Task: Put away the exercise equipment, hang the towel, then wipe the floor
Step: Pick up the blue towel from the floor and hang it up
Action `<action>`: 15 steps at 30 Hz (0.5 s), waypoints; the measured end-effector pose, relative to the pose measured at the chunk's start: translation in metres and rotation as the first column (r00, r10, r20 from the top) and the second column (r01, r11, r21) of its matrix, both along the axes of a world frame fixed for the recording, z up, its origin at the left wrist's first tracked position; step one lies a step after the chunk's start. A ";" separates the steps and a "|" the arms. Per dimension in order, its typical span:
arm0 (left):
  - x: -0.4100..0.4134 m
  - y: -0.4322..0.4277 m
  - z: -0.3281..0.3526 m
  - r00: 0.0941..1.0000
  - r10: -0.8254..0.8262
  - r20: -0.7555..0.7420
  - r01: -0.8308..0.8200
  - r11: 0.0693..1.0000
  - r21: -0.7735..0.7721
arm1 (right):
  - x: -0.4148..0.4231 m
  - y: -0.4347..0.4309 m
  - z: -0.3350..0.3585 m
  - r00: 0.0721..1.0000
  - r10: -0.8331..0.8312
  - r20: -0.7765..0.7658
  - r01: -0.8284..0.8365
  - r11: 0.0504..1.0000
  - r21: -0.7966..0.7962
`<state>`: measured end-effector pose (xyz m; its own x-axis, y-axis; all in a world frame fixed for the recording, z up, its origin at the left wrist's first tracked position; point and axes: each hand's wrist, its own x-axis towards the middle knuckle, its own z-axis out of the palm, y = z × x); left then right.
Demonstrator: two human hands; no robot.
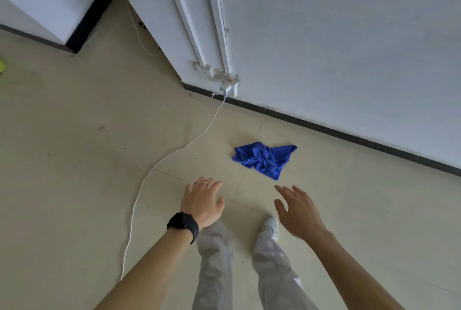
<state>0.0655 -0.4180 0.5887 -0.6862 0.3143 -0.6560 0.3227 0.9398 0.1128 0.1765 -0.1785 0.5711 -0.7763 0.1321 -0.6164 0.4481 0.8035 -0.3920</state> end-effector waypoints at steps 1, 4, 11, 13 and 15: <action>-0.015 0.000 -0.018 0.999 -0.032 0.011 0.032 0.999 -0.009 | -0.012 -0.002 -0.015 0.999 -0.026 0.021 0.026 1.000 0.002; -0.057 0.000 -0.073 0.991 -0.115 0.074 0.118 0.992 -0.036 | -0.043 -0.006 -0.061 0.990 -0.111 0.090 0.111 0.994 0.000; -0.135 0.001 -0.216 0.913 -0.368 0.174 0.385 0.920 -0.075 | -0.088 -0.017 -0.181 0.943 -0.286 0.169 0.287 0.958 0.018; -0.152 0.003 -0.271 0.904 -0.381 0.195 0.401 0.913 -0.075 | -0.101 -0.019 -0.230 0.921 -0.344 0.181 0.348 0.937 0.014; -0.165 0.003 -0.325 0.900 -0.391 0.191 0.411 0.908 -0.081 | -0.112 -0.020 -0.279 0.899 -0.390 0.199 0.396 0.918 0.012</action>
